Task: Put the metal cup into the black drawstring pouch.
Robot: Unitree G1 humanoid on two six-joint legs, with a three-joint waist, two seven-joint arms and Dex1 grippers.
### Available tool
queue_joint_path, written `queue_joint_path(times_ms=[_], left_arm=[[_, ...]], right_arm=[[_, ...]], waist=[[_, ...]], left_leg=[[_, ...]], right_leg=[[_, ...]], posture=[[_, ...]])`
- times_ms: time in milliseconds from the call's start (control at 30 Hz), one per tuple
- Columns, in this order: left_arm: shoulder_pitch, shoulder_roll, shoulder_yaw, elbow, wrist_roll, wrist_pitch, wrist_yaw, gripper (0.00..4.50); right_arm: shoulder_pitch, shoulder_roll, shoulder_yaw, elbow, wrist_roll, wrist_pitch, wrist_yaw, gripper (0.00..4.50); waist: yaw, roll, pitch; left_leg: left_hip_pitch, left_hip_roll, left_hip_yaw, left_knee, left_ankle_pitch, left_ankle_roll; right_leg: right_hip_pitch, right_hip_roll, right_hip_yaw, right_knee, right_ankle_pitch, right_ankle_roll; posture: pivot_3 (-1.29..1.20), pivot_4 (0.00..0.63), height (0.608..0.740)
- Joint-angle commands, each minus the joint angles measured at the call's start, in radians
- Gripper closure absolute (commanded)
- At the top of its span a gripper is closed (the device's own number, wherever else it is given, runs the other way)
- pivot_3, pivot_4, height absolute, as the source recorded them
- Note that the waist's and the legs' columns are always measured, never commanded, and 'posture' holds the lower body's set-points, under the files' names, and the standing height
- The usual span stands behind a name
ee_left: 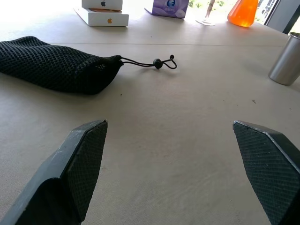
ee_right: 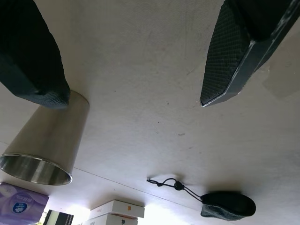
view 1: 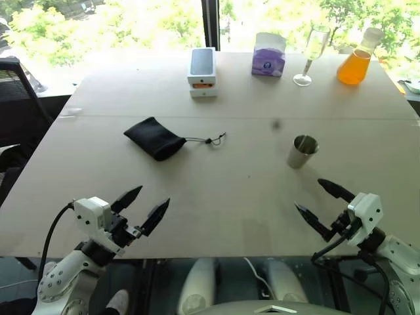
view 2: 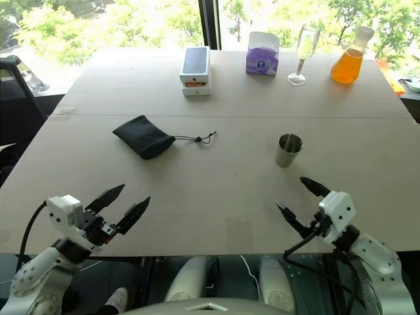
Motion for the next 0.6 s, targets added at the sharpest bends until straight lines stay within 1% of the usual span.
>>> queue_joint_path(times_ms=[33, 133, 300, 367, 433, 533, 600], left_arm=[[-0.019, 0.002, 0.012, -0.027, -0.021, 0.010, 0.020, 0.05], [-0.070, 0.007, 0.016, -0.034, -0.041, 0.047, 0.065, 0.05], [-0.115, 0.011, 0.015, -0.045, -0.048, 0.092, 0.111, 0.05], [-0.131, 0.014, 0.009, -0.052, -0.044, 0.111, 0.135, 0.05], [-0.160, 0.022, -0.010, -0.069, -0.020, 0.146, 0.179, 0.05], [-0.205, 0.033, -0.051, -0.102, 0.100, 0.208, 0.312, 0.05], [-0.241, 0.032, -0.073, -0.130, 0.122, 0.286, 0.387, 0.05]], right_arm=[[-0.032, -0.004, 0.003, -0.041, 0.015, -0.005, 0.005, 0.00], [-0.088, -0.005, 0.037, -0.041, 0.014, 0.009, 0.013, 0.00], [-0.137, -0.002, 0.076, -0.057, 0.021, 0.009, 0.029, 0.00], [-0.153, -0.009, 0.093, -0.066, 0.022, 0.009, 0.045, 0.00], [-0.174, -0.016, 0.113, -0.076, 0.022, 0.010, 0.062, 0.00], [-0.203, -0.019, 0.130, -0.087, 0.027, 0.015, 0.074, 0.00], [-0.221, -0.013, 0.135, -0.088, 0.034, 0.020, 0.070, 0.00]], waist=[[0.000, 0.000, 0.000], [-0.001, 0.000, 0.000], [0.000, 0.000, -0.001], [-0.001, 0.000, -0.001], [0.000, 0.000, -0.001], [0.001, 0.000, -0.001], [0.001, 0.000, -0.001]], left_leg=[[0.000, 0.000, 0.000, 0.000, 0.000, 0.000], [0.000, 0.000, 0.000, 0.000, 0.000, 0.000], [0.000, 0.000, 0.000, 0.000, 0.000, 0.000], [0.000, 0.000, 0.000, 0.000, 0.000, 0.001], [0.000, 0.000, 0.000, 0.000, 0.000, 0.001], [0.000, 0.000, 0.000, 0.000, 0.000, 0.001], [0.001, -0.001, 0.000, 0.000, 0.000, 0.001]], right_leg=[[0.000, 0.000, 0.000, 0.000, 0.000, 0.000], [0.000, 0.000, 0.000, 0.000, 0.000, 0.000], [0.000, 0.001, -0.001, 0.000, 0.000, 0.000], [0.000, 0.001, -0.002, 0.000, 0.002, 0.003], [0.000, 0.001, -0.004, 0.000, 0.002, 0.004], [0.001, 0.002, -0.004, 0.000, 0.002, 0.004], [0.001, 0.003, -0.004, 0.000, 0.002, 0.004]], posture=[[0.00, 0.150, 0.740], [0.00, 0.150, 0.740], [0.00, 0.150, 0.740], [0.00, 0.150, 0.740], [0.00, 0.150, 0.740], [0.00, 0.150, 0.740], [0.00, 0.150, 0.740]])
